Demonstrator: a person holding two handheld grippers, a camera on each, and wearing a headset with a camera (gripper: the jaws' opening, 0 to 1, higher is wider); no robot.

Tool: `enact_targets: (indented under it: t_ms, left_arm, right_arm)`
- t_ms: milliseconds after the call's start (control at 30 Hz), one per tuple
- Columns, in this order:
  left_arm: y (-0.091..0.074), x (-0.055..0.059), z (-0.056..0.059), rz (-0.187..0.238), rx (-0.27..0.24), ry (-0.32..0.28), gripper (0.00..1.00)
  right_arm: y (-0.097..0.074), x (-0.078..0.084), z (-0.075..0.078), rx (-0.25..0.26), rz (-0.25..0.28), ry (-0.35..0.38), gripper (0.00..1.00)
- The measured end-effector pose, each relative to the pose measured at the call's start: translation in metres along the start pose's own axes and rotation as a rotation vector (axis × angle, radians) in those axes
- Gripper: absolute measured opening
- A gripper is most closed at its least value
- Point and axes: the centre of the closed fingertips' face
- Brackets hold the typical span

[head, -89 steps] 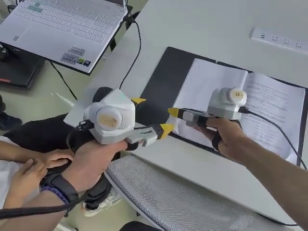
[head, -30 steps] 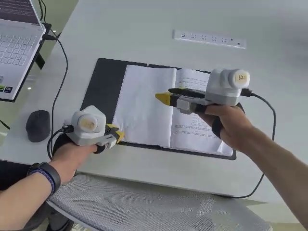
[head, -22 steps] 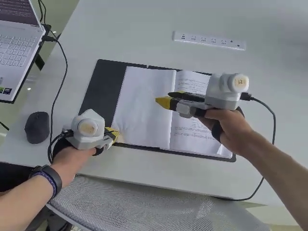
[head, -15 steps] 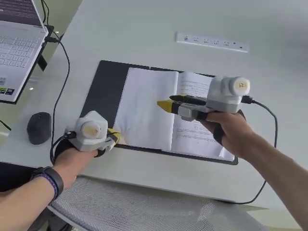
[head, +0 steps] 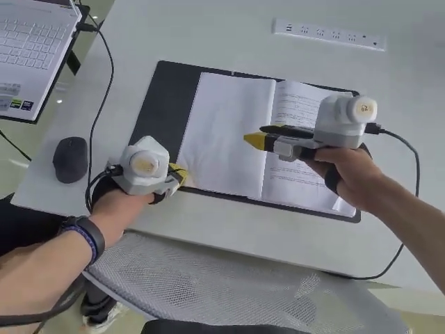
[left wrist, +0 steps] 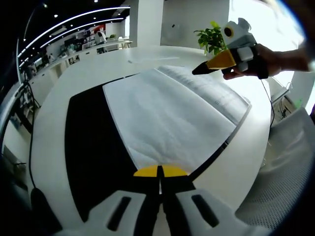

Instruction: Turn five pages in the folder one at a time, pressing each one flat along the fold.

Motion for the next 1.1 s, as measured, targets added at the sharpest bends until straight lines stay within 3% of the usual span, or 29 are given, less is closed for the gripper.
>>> enact_targets:
  t_ms: [400,700,933,1100]
  left_arm:
    - [-0.002,0.000,0.000,-0.002,0.000,-0.028,0.00]
    - [-0.004,-0.002,0.001,-0.010,0.002,-0.029,0.00]
    - [-0.004,-0.003,0.001,-0.012,-0.006,-0.030,0.00]
    - [-0.004,-0.003,0.001,-0.008,-0.011,-0.039,0.00]
  right_arm:
    - [0.017,0.021,0.042,0.027,-0.030,0.068,0.23]
    - [0.023,0.015,0.062,0.039,0.018,0.125,0.00]
    - [0.025,0.010,0.064,0.010,0.034,0.131,0.00]
    - [0.031,-0.004,0.079,0.028,0.067,0.159,0.00]
Point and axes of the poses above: the centre of the closed fingertips' face, and the gripper's own axes: y roughly forward along the fingers, z roughly to its right, x roughly out of its underside, and after that the axes turned 3 degrees about x, right-handed
